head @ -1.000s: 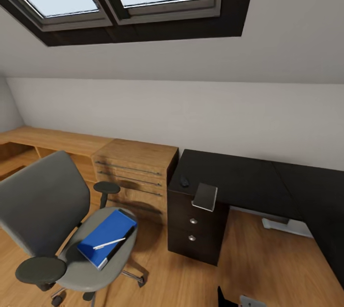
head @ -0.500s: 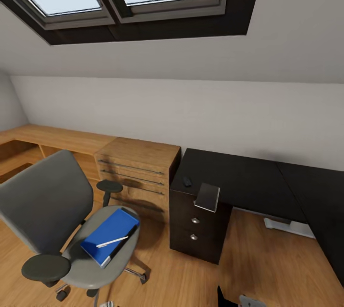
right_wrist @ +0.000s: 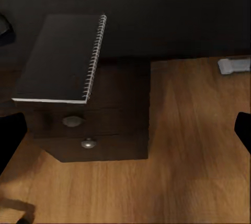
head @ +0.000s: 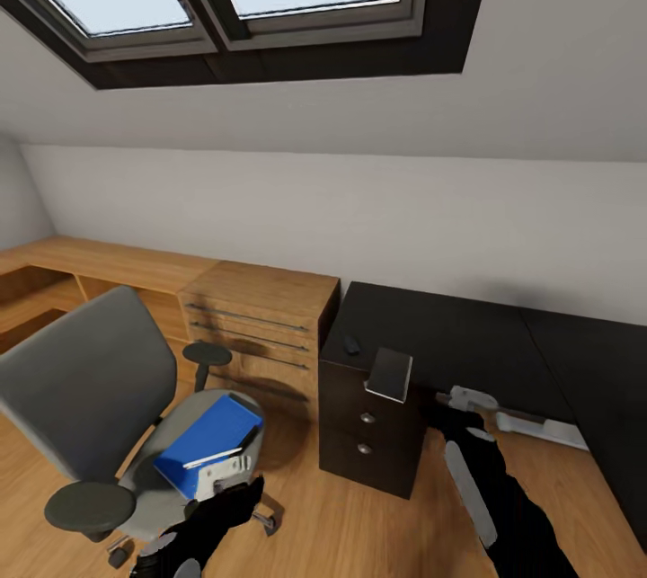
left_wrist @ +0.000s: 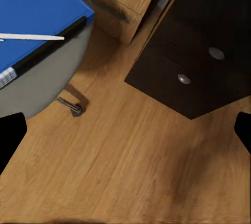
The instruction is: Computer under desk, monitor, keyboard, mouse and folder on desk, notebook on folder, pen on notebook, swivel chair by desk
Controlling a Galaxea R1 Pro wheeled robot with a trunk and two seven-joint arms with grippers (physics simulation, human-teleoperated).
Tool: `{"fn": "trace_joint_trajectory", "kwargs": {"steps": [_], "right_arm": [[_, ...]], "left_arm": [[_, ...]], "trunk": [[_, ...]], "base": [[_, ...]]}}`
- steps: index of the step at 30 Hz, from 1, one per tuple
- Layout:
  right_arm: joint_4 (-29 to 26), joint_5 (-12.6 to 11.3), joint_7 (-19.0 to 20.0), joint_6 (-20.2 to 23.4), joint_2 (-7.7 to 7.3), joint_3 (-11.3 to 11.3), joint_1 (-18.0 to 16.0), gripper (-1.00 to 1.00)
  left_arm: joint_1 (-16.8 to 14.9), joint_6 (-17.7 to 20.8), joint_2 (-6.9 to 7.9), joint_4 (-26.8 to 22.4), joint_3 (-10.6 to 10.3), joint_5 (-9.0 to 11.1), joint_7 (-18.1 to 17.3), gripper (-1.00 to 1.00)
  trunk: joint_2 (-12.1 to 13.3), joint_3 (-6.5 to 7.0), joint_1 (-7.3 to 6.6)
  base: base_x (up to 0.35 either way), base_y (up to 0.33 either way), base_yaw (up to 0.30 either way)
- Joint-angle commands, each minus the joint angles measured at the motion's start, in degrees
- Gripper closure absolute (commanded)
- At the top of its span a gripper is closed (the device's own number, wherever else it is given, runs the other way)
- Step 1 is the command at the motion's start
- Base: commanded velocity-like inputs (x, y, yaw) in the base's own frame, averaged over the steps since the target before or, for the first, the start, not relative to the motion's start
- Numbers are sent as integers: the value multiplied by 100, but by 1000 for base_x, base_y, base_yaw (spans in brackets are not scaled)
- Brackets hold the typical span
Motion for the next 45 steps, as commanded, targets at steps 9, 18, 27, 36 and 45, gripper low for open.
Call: {"fn": "trace_joint_trajectory", "kwargs": {"steps": [9,18,27,36,45], "right_arm": [[-78,-64,-93,1184,4,16,-649,-100],[-89,-54,-139,1198,8,12,-642,-100],[-47,-54,-121,1197,8,26,-639,-100],[16,-49,-87,1197,-5,40,-639,-100],[115,-47,-6,1195,-160,802,-639,-100]], "left_arm": [[-683,1510,-57,35,157,89,95,-100],[-691,1404,-37,100,445,96,81,-100],[-691,1404,-45,154,438,90,81,-100],[-691,1404,-60,282,425,73,109,-100],[-691,1400,-66,346,410,60,116,-100]], "trunk": [[76,28,-44],[76,28,-44],[76,10,-44],[76,-45,-44],[76,-103,-44]], "base": [[0,0,0],[247,0,0],[328,0,64],[324,-35,180],[82,-30,188]]}}
